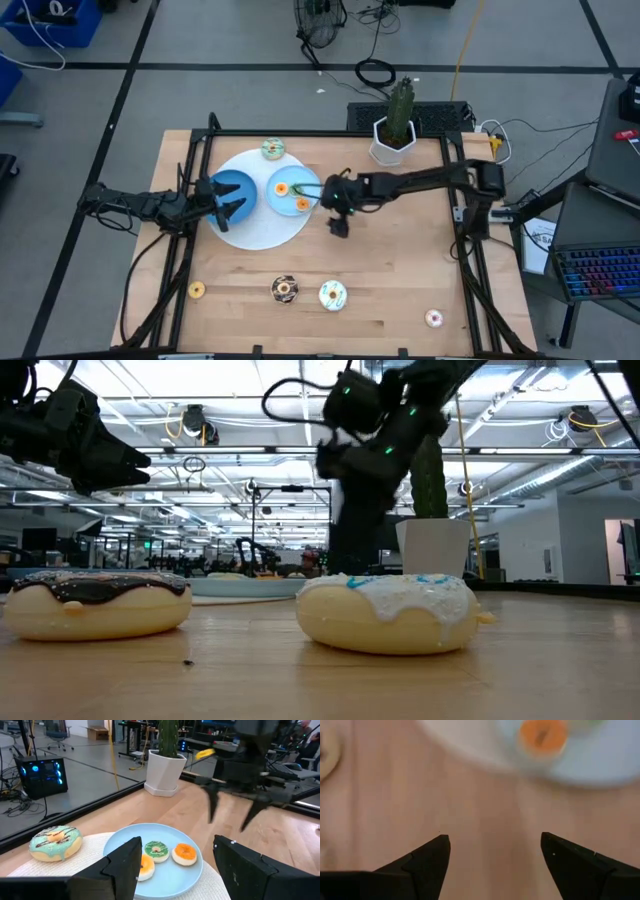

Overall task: Pick & Place donuts
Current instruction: Put the small white donut on the blue plate

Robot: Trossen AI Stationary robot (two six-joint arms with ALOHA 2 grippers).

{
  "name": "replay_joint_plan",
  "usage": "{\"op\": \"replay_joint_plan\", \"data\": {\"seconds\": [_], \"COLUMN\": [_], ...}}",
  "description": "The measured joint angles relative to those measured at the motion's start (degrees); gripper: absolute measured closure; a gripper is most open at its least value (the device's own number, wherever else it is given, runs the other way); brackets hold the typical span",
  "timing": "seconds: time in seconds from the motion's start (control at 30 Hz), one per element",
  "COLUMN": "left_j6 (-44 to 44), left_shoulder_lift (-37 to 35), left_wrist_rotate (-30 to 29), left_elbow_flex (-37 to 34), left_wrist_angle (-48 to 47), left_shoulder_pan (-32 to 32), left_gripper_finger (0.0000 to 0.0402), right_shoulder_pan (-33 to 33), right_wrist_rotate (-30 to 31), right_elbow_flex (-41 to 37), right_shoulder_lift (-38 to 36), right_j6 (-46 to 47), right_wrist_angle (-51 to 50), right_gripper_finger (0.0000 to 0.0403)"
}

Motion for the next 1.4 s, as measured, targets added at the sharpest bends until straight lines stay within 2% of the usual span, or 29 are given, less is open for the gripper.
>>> {"op": "replay_joint_plan", "data": {"seconds": [0.13,0.3,0.6,0.83,1.03,1.23,1.4], "left_j6": [0.0,0.0,0.0,0.0,0.0,0.0,0.0], "left_shoulder_lift": [0.0,0.0,0.0,0.0,0.0,0.0,0.0], "left_wrist_rotate": [0.1,0.1,0.1,0.1,0.1,0.1,0.1], "left_elbow_flex": [0.0,0.0,0.0,0.0,0.0,0.0,0.0], "left_wrist_angle": [0.0,0.0,0.0,0.0,0.0,0.0,0.0], "left_shoulder_pan": [0.0,0.0,0.0,0.0,0.0,0.0,0.0], "left_gripper_finger": [0.0158,0.0158,0.0158,0.0158,0.0158,0.0158,0.0158], "right_shoulder_pan": [4.9,12.9,28.8,40.1,48.7,55.2,59.3], "right_wrist_rotate": [0.0,0.0,4.2,1.0,-0.4,-3.3,-3.3], "right_elbow_flex": [0.0,0.0,0.0,-1.7,-6.1,-10.5,-14.2], "right_shoulder_lift": [-5.2,-10.5,-12.5,-12.6,-12.6,-12.6,-12.5], "right_j6": [8.3,25.5,58.3,82.9,100.9,114.8,123.0], "right_wrist_angle": [-12.8,-25.7,-37.8,-37.0,-31.9,-26.0,-20.2], "right_gripper_finger": [0.011,0.011,0.011,0.011,0.011,0.011,0.011]}}
